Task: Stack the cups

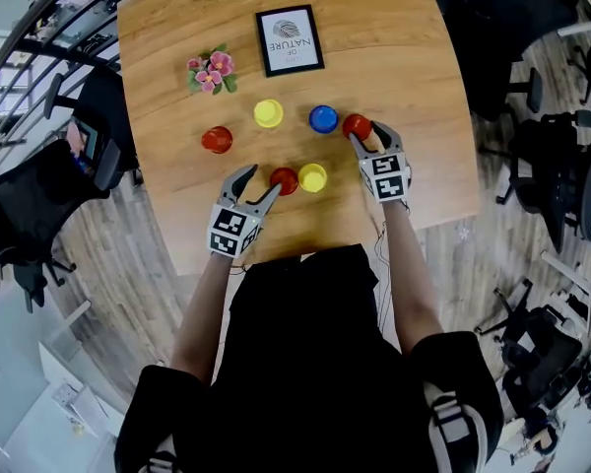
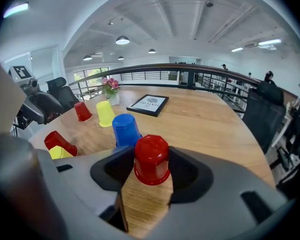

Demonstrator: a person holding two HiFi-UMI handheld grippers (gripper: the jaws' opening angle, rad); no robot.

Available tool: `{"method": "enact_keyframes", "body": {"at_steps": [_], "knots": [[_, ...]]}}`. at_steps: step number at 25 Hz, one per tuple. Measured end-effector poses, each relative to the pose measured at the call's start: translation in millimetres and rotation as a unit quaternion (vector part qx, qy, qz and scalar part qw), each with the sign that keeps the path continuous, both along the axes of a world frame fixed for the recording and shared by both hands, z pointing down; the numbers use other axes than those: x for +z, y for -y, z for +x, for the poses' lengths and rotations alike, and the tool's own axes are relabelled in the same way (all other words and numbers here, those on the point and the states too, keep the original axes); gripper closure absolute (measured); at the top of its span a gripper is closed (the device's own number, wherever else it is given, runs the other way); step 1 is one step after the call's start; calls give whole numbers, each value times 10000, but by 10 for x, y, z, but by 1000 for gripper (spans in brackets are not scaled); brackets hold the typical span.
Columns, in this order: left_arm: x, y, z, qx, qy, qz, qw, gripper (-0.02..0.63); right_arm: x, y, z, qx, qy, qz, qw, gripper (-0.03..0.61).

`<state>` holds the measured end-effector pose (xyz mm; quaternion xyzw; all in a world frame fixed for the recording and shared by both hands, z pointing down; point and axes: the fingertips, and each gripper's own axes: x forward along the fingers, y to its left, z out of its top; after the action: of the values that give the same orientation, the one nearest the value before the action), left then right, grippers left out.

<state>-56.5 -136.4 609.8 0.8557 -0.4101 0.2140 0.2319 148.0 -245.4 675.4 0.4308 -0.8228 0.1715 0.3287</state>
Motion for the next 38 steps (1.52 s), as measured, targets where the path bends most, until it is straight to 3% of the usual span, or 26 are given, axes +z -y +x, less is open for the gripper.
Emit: {"method": "enact_keyframes", "body": {"at_steps": [20,38], "knots": [[-39,-105,-84,94,-20,117,9999,341,29,-534,4,114,-58,-112,9999,356],[-68,-340,-154,296,-95,240,9992,342,36,-1096,-243,124,-34,-220,9997,354]]}}
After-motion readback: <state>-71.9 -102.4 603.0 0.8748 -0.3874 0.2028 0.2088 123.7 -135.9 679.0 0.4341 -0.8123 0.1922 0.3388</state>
